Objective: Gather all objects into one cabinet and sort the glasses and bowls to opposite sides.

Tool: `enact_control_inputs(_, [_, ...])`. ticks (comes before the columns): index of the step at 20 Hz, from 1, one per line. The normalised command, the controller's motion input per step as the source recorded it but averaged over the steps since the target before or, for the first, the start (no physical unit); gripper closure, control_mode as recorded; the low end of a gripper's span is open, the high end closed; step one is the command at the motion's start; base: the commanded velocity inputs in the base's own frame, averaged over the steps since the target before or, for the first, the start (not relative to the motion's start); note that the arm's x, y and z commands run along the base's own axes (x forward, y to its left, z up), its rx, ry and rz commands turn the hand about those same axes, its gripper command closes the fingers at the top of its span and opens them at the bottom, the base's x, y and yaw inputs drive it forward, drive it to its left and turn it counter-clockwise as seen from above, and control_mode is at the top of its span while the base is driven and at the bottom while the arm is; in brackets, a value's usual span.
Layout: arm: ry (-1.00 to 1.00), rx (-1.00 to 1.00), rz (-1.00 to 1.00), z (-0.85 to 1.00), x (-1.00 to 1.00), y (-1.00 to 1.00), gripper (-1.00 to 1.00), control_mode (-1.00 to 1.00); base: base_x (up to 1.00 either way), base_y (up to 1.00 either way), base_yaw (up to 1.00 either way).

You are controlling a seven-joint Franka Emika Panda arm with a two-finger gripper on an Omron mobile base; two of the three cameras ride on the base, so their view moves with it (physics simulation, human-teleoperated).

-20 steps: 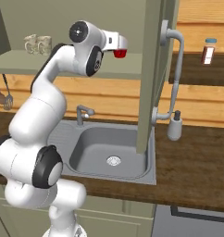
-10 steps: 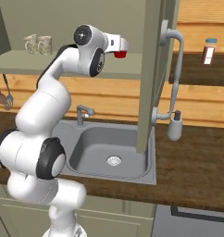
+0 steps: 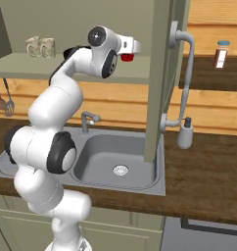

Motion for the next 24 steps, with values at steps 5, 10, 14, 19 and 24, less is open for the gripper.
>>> enact_control_inputs(5, [0.04, 0.03, 0.0, 0.0, 0.34, -0.17, -1.0, -1.0, 0.0, 0.0, 0.0])
enact_control_inputs(10, [0.0, 0.0, 0.0, -0.02, 0.3, 0.05, -1.0, -1.0, 0.0, 0.0, 0.0])
enact_control_inputs(14, [0.0, 0.0, 0.0, -0.08, 0.4, 0.17, 1.0, -1.0, 0.0, 0.0, 0.0])
enact_control_inputs(19, [0.01, 0.0, 0.0, -0.09, 0.34, 0.02, 1.0, -1.0, 0.0, 0.0, 0.0])
enact_control_inputs(24, [0.0, 0.0, 0.0, -0.08, 0.24, -0.11, 1.0, -1.0, 0.0, 0.0, 0.0])
